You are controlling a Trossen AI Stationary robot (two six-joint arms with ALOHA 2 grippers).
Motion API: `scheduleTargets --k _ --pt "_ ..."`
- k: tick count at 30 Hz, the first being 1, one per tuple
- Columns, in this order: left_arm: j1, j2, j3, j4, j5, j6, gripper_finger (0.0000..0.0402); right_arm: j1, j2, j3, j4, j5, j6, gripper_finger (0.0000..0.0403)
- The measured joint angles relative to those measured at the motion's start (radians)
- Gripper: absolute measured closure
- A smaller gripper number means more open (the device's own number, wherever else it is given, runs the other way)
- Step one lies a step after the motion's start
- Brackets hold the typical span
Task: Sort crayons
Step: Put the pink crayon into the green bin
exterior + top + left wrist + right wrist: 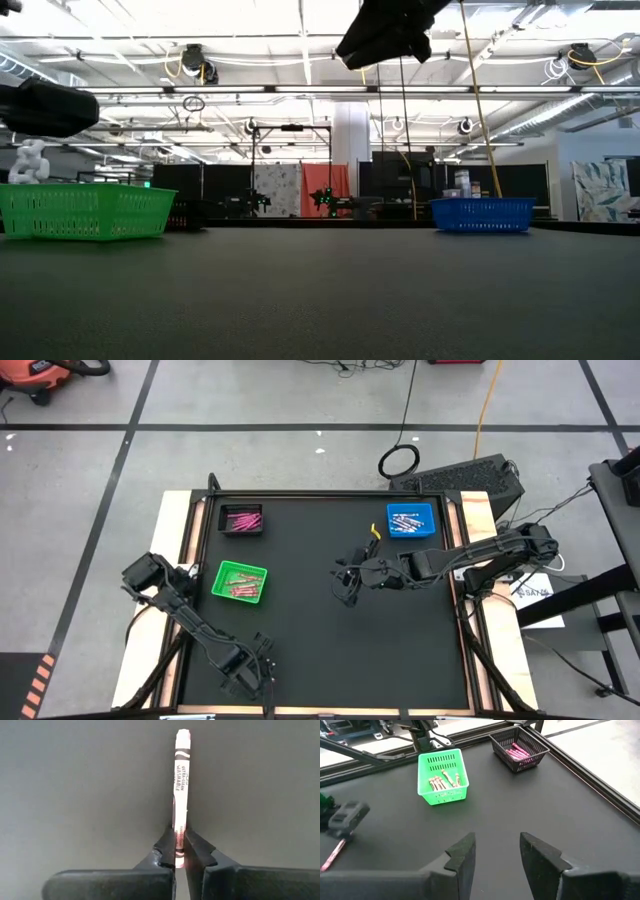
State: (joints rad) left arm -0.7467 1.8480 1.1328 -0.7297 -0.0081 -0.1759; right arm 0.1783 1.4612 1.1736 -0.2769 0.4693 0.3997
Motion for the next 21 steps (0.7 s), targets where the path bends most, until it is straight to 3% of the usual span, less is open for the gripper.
scheduleTargets --k 9,16,21 --pt "0.057 -0.114 0.018 -0.228 -0.112 -0.070 0.0391 0.000 0.000 0.000 -0.017 0.001 -0.081 0.0264" --pt "0.157 -0.258 0.019 -0.300 -0.163 -0.128 0.0391 0.000 0.000 0.000 -0.033 0.001 -0.106 0.0264" --pt "0.250 -0.333 0.020 -0.446 -0.249 -0.134 0.0391 0.000 0.000 0.000 -0.103 0.001 -0.117 0.0264"
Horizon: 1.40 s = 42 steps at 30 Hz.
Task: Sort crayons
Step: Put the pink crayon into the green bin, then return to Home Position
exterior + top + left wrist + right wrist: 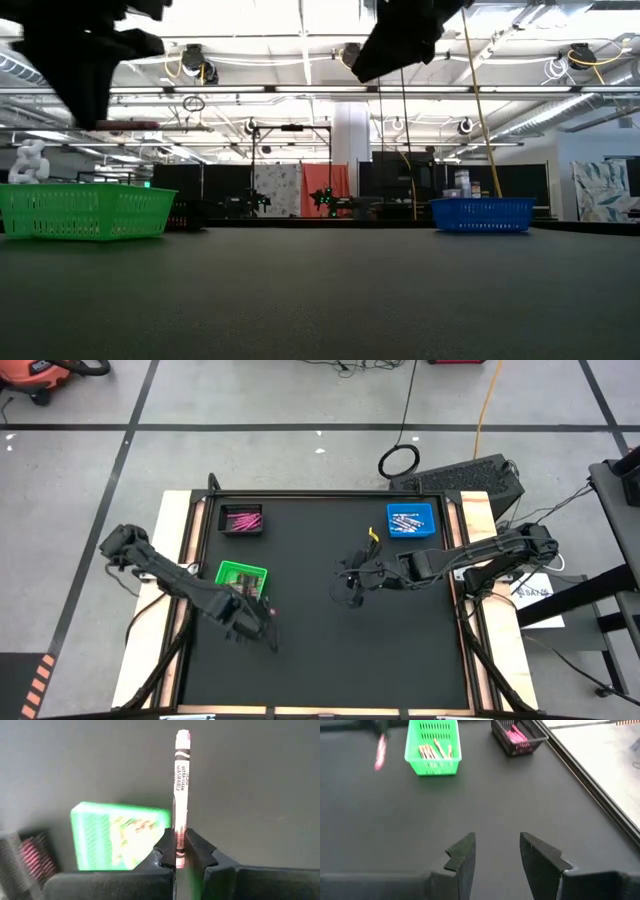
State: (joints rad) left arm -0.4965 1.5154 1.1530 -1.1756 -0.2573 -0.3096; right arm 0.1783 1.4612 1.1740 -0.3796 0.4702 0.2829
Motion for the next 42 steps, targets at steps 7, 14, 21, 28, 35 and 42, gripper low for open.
scheduleTargets --k 7,14,21,28,35,42 --pt "0.140 -0.065 0.000 -0.109 -0.040 0.004 0.0391 0.000 0.000 0.000 -0.051 0.000 0.000 0.0264" --pt "0.235 -0.139 -0.115 -0.129 -0.032 0.000 0.0391 0.000 0.000 0.000 -0.065 -0.002 -0.013 0.0264" --pt "0.294 -0.259 -0.329 0.025 0.032 0.004 0.0391 0.000 0.000 0.000 -0.072 -0.002 -0.029 0.0264" --pt "0.345 -0.288 -0.459 0.056 0.047 0.007 0.0391 0.000 0.000 0.000 -0.066 -0.001 -0.033 0.0264" --pt "0.381 -0.287 -0.456 0.095 0.047 0.001 0.0367 0.000 0.000 0.000 -0.067 -0.001 0.027 0.0264" --pt "0.388 -0.287 -0.455 0.167 0.066 0.000 0.0323 0.000 0.000 0.000 -0.064 0.000 0.032 0.0264"
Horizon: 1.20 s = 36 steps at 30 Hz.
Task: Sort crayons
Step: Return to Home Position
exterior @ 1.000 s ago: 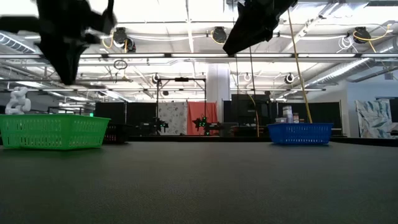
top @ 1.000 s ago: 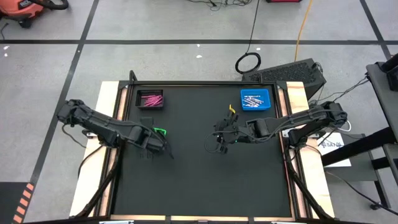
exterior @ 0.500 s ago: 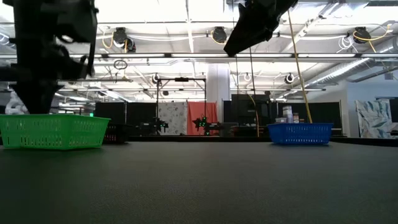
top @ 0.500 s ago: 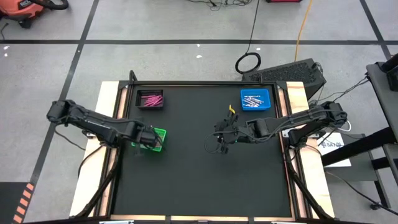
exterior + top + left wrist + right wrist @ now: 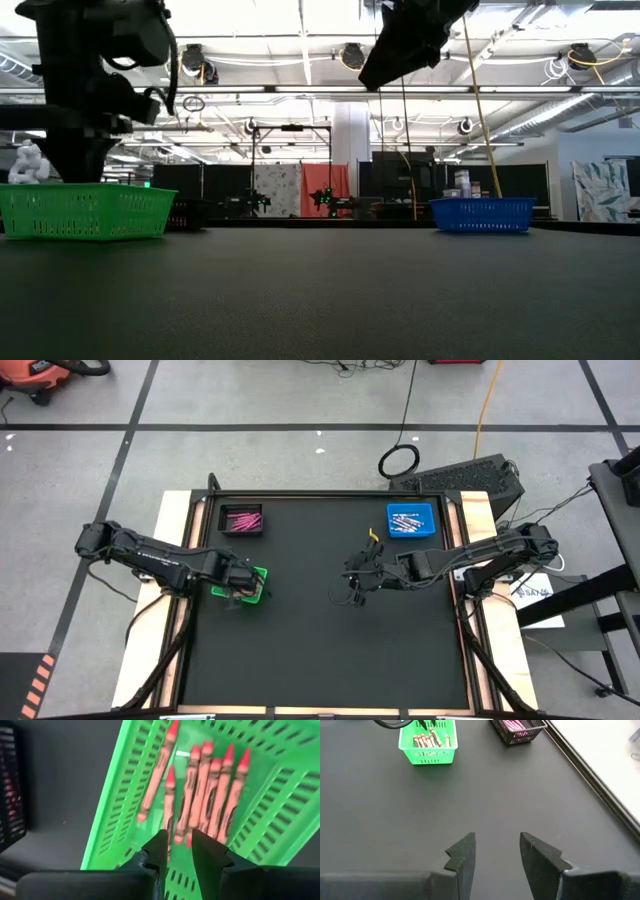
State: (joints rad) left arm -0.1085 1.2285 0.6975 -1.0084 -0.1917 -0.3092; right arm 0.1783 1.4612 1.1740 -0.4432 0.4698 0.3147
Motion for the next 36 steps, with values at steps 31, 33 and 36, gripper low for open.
scheduleTargets --k 31,33,36 --pt "-0.080 -0.845 0.001 0.343 -0.256 0.127 0.0317 0.042 -0.775 -0.312 0.095 -0.259 -0.253 0.0264" --pt "-0.080 -0.888 0.001 0.351 -0.239 0.151 0.0317 0.043 -0.868 -0.401 0.155 -0.303 -0.277 0.0264" --pt "-0.080 -0.938 0.001 0.355 -0.228 0.167 0.0317 0.042 -0.998 -0.544 0.259 -0.360 -0.305 0.0264"
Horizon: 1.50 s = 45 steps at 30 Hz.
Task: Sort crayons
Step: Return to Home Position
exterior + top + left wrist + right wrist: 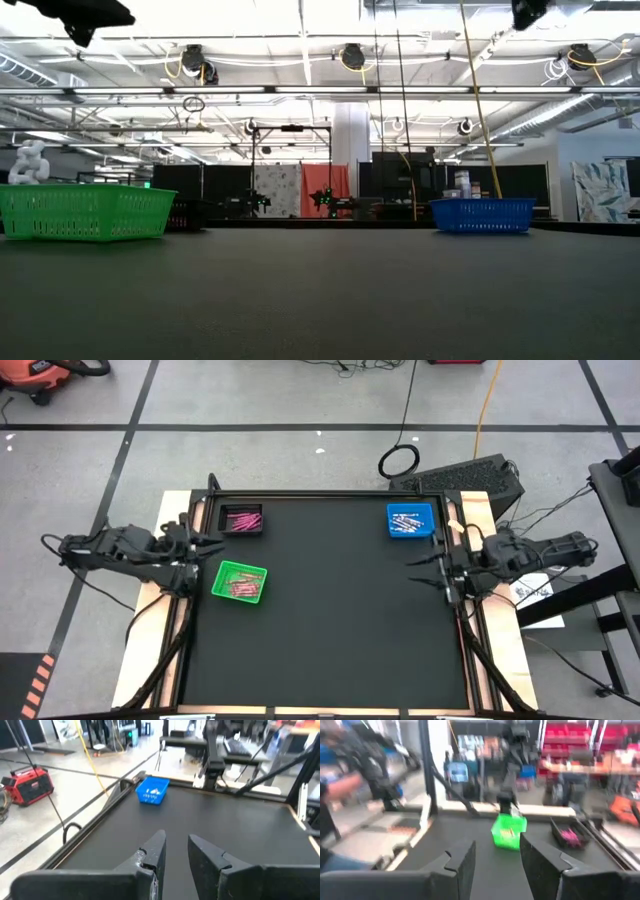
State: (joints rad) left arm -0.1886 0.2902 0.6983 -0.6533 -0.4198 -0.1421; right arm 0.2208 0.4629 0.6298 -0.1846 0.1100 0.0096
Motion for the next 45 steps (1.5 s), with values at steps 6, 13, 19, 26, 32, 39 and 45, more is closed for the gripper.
scheduleTargets --k 6,13,19,26,32,39,45 --pt "0.000 -0.076 -0.090 0.108 0.046 0.042 0.0317 0.001 -0.187 -0.243 0.186 -0.088 -0.002 0.0264" --pt "0.000 -0.124 -0.200 0.176 0.078 0.052 0.0317 0.002 -0.286 -0.419 0.310 -0.219 -0.006 0.0264" --pt "0.000 -0.130 -0.287 0.325 0.172 0.101 0.0317 0.002 -0.328 -0.493 0.316 -0.245 -0.009 0.0264" --pt "0.000 -0.132 -0.391 0.442 0.187 0.125 0.0317 0.002 -0.369 -0.552 0.341 -0.246 -0.042 0.0264" --pt "0.000 -0.135 -0.478 0.534 0.206 0.131 0.0317 0.002 -0.381 -0.580 0.338 -0.246 -0.059 0.0264" --pt "0.000 -0.135 -0.562 0.609 0.208 0.151 0.0317 0.002 -0.381 -0.582 0.324 -0.256 -0.085 0.0264" --pt "0.000 -0.135 -0.604 0.652 0.211 0.149 0.0317 0.002 -0.381 -0.583 0.308 -0.371 -0.105 0.0264"
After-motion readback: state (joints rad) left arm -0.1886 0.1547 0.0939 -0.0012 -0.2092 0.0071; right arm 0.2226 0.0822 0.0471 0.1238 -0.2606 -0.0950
